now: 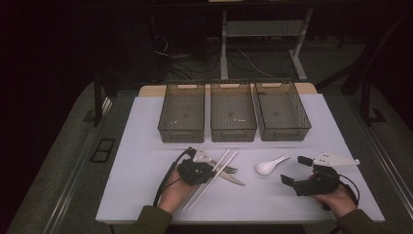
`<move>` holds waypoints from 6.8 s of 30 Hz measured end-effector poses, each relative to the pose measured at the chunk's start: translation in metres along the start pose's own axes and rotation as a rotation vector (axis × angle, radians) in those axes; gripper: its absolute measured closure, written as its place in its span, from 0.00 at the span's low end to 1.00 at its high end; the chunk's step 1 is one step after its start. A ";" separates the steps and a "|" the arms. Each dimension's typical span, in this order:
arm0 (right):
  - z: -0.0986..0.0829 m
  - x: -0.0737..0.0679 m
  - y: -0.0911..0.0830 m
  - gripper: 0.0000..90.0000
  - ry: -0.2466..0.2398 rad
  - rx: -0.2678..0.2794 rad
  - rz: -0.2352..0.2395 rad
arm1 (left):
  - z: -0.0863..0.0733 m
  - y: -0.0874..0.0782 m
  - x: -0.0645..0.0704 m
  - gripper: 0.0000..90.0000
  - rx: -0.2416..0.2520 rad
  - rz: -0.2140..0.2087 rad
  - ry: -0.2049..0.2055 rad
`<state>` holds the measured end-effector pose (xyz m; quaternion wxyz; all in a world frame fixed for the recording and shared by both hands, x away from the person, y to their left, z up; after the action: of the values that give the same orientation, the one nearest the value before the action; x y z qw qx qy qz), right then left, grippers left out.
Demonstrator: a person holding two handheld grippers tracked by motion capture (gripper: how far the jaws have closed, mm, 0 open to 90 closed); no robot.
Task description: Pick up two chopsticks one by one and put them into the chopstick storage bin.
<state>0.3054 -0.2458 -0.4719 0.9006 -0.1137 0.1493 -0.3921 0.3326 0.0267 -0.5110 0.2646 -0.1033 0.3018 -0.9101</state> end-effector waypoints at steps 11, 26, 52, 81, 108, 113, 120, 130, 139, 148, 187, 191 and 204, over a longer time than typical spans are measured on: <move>0.000 0.000 0.000 0.01 -0.001 0.000 0.003 | 0.000 0.001 -0.001 0.89 0.001 0.023 0.005; 0.000 0.000 0.000 0.01 -0.002 0.002 0.004 | 0.000 0.001 -0.002 0.93 0.000 0.032 -0.006; 0.001 -0.001 0.000 0.01 -0.007 0.007 0.009 | 0.009 -0.016 -0.002 0.93 0.033 -0.042 -0.043; -0.003 0.001 0.007 0.01 -0.017 -0.009 0.011 | 0.021 -0.034 -0.010 0.93 0.063 -0.124 -0.012; -0.002 0.002 0.006 0.01 -0.018 0.002 0.003 | 0.047 -0.039 -0.035 0.93 0.136 -0.110 -0.025; -0.002 0.002 0.006 0.01 -0.018 0.003 0.001 | 0.054 -0.039 -0.044 0.93 0.141 -0.095 -0.026; -0.002 0.002 0.005 0.01 -0.015 0.002 0.000 | 0.064 -0.042 -0.058 0.93 0.151 -0.072 -0.039; -0.002 0.002 0.005 0.01 -0.017 0.001 -0.001 | 0.078 -0.044 -0.076 0.93 0.175 -0.055 -0.068; -0.002 0.002 0.005 0.01 -0.021 0.005 -0.002 | 0.094 -0.046 -0.096 0.93 0.176 -0.025 -0.063; -0.002 0.002 0.005 0.01 -0.017 0.008 -0.005 | 0.108 -0.048 -0.120 0.93 0.184 0.019 -0.076; -0.001 0.000 0.004 0.01 -0.003 0.017 0.018 | 0.122 -0.022 -0.217 0.93 0.171 0.204 -0.162; 0.000 0.000 0.004 0.01 -0.001 0.019 0.019 | 0.115 -0.018 -0.223 0.93 0.149 0.234 -0.168; 0.000 0.001 0.004 0.01 0.001 0.020 0.019 | 0.098 -0.006 -0.230 0.93 0.081 0.266 -0.192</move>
<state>0.3084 -0.2436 -0.4732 0.9054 -0.1028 0.1468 -0.3850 0.5571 0.1069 -0.4357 0.4143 -0.1382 0.2494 -0.8643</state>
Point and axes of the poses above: each handheld gripper's, and its own axes: y roughly forward along the jaws, z roughly out of its top, x roughly to its right, the point moved 9 cm from there along y, roughly forward along the jaws, and after that the axes turned 11 degrees about x, right-handed, at the moved point
